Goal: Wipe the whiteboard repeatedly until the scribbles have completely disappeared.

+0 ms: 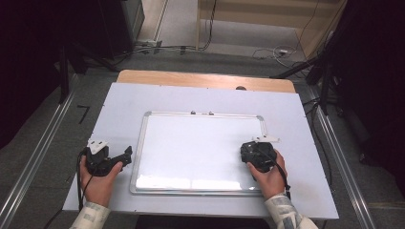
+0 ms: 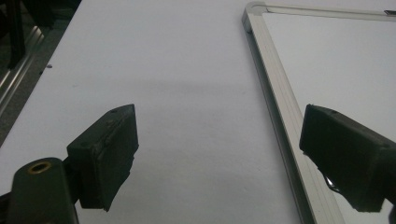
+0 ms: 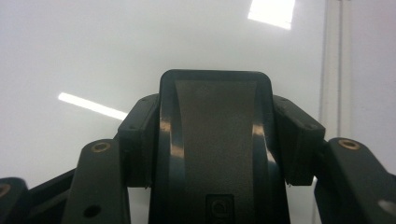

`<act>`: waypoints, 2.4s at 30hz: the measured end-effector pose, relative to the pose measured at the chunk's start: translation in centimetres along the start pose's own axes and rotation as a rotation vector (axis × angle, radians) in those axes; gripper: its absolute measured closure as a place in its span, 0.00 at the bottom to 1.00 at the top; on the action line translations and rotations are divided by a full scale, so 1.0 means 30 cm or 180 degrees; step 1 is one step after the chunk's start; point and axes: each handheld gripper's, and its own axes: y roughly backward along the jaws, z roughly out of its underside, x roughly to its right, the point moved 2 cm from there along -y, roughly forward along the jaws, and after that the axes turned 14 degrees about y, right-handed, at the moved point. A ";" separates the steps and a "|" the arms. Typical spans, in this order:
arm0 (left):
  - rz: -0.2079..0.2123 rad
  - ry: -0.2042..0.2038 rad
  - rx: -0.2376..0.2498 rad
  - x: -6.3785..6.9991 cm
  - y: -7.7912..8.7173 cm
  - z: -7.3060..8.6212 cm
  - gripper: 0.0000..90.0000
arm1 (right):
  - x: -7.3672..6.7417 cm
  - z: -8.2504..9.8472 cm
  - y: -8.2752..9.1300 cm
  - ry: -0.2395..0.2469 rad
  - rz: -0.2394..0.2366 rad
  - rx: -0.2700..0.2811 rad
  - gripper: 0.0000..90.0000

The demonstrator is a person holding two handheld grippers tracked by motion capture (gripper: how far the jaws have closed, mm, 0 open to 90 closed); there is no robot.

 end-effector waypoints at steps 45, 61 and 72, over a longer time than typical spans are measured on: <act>0.0002 0.0006 0.0002 -0.002 -0.001 -0.002 0.14 | 0.165 -0.201 -0.197 -0.0282 0.0198 -0.0127 0.43; 0.0014 0.0025 0.0011 -0.004 0.004 -0.002 0.14 | 0.023 -0.157 -0.128 -0.0130 0.0046 -0.0064 0.43; 0.0024 0.0034 0.0015 -0.007 0.008 -0.002 0.14 | 0.047 -0.059 -0.056 -0.0182 0.0080 -0.0073 0.43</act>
